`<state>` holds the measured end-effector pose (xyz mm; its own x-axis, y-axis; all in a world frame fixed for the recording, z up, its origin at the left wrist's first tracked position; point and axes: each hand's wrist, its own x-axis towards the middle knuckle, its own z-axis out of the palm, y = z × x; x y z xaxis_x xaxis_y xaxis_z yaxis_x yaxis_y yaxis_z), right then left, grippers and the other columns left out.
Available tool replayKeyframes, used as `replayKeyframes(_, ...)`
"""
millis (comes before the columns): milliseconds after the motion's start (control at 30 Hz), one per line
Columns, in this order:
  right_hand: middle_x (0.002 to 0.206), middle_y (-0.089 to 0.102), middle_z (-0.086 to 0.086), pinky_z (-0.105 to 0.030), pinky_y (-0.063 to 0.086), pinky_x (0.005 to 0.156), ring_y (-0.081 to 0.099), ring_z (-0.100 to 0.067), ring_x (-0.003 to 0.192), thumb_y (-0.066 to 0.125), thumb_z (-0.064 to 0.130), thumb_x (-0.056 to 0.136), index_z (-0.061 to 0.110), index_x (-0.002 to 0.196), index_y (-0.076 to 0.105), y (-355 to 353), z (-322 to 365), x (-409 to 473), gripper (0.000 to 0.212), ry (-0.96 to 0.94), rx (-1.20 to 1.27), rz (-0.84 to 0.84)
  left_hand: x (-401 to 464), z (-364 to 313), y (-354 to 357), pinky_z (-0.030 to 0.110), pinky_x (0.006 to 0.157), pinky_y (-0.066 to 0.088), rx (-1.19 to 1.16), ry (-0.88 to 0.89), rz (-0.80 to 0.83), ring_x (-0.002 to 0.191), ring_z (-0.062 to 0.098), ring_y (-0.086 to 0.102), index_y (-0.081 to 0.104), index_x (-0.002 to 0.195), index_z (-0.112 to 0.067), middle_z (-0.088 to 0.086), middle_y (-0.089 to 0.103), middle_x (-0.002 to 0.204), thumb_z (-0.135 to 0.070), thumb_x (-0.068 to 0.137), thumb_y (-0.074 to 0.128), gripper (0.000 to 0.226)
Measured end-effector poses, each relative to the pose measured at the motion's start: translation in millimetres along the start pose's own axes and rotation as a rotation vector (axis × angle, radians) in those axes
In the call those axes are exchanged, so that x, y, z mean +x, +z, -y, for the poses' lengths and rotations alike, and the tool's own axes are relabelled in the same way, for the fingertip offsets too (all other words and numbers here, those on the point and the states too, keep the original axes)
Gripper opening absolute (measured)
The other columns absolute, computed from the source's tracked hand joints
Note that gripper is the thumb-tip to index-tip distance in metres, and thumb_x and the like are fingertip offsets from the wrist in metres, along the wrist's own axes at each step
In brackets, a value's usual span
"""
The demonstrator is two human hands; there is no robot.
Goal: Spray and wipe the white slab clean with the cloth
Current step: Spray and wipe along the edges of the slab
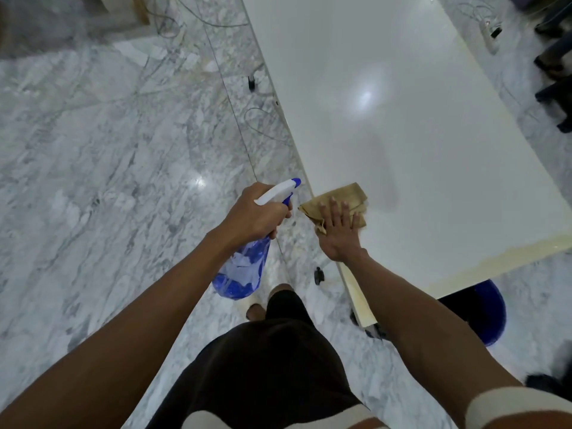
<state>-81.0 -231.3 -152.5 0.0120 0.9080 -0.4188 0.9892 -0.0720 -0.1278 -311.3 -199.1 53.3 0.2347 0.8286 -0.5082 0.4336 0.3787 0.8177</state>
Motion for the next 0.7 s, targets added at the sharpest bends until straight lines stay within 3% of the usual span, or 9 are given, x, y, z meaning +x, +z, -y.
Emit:
replayKeyframes(233, 0.162, -0.029, 0.000, -0.054, -0.021, 0.116, -0.029, -0.028, 0.148, 0.018, 0.050, 0.104, 0.034, 0.145, -0.029, 15.1, -17.0, -58.4, 0.064, -0.015, 0.011, 0.058, -36.0, 7.4, 48.1, 0.030, 0.049, 0.052, 0.017, 0.027, -0.016, 0.046, 0.022, 0.058, 0.072, 0.087, 0.002, 0.021, 0.075, 0.088, -0.001, 0.081, 0.053, 0.019)
replayKeyframes(533, 0.162, -0.029, 0.000, -0.056, -0.020, 0.117, -0.030, -0.029, 0.148, 0.022, 0.047, 0.104, 0.030, 0.155, -0.017, 51.1, -52.8, -154.4, 0.066, -0.064, 0.060, 0.060, -105.5, 14.1, 135.2, 0.030, 0.050, 0.051, 0.010, 0.013, -0.038, 0.044, 0.021, 0.057, 0.071, 0.085, 0.000, 0.014, 0.076, 0.085, -0.001, 0.079, 0.052, 0.019)
replayKeyframes(700, 0.163, -0.024, -0.002, -0.058, -0.016, 0.117, -0.024, -0.032, 0.150, 0.026, 0.048, 0.103, 0.030, 0.156, -0.013, 75.6, -72.5, -197.0, 0.069, -0.087, 0.014, 0.031, -144.1, 23.2, 184.9, 0.032, 0.051, 0.052, 0.002, 0.001, -0.027, 0.044, 0.022, 0.057, 0.071, 0.086, 0.002, 0.019, 0.076, 0.087, 0.000, 0.079, 0.052, 0.021)
